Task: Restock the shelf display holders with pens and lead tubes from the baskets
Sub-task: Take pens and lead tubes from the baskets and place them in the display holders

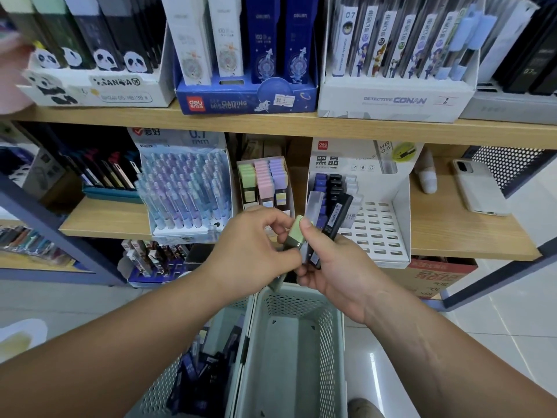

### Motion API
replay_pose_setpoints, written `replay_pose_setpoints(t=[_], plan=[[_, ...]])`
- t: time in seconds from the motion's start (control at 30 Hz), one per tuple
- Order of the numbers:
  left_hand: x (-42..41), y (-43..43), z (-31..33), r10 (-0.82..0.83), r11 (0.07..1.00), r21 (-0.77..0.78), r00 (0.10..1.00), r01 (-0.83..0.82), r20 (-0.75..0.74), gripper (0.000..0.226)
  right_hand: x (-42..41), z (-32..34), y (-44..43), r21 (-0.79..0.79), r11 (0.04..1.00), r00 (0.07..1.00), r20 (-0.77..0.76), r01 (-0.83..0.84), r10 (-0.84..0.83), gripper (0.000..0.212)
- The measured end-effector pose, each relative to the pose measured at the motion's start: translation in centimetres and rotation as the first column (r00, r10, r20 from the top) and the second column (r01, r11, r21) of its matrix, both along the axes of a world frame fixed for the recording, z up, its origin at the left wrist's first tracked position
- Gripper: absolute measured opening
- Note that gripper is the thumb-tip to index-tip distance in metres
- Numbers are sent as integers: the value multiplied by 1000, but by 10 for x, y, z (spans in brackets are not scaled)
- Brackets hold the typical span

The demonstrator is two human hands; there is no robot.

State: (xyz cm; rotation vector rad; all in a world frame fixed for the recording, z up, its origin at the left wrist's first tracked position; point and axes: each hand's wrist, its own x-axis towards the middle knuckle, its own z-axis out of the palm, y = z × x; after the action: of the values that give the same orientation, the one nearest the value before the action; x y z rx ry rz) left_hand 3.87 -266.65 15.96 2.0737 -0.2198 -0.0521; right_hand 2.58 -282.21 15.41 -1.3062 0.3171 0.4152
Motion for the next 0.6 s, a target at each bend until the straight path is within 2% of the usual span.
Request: replay_pose_setpoints(t=[0.13,0.23,0.33,0.43,0.6], plan=[[1,3,-2,-41,993,-113,997,33,-70,53,-1,-1,1,10,1000,1000,18,-11,11,38],[1,5,-3,-79,989,-131,995,70,-63,59,0,-2,0,-4,1000,999,39,-14,14,38],[3,4,-3,-59,993,-101,996,52,-62,53,1,-4,-1,-37,999,998,54,-29,31,32],[8,3,-6,-30,989,-143,997,21,-67,33,-1,-6,0,-51,997,996,69,-55,58,23],[24,19,9,60,997,-41,997,-62,-38,25,5,-8,-3,-68,997,999,32,29,-26,31]])
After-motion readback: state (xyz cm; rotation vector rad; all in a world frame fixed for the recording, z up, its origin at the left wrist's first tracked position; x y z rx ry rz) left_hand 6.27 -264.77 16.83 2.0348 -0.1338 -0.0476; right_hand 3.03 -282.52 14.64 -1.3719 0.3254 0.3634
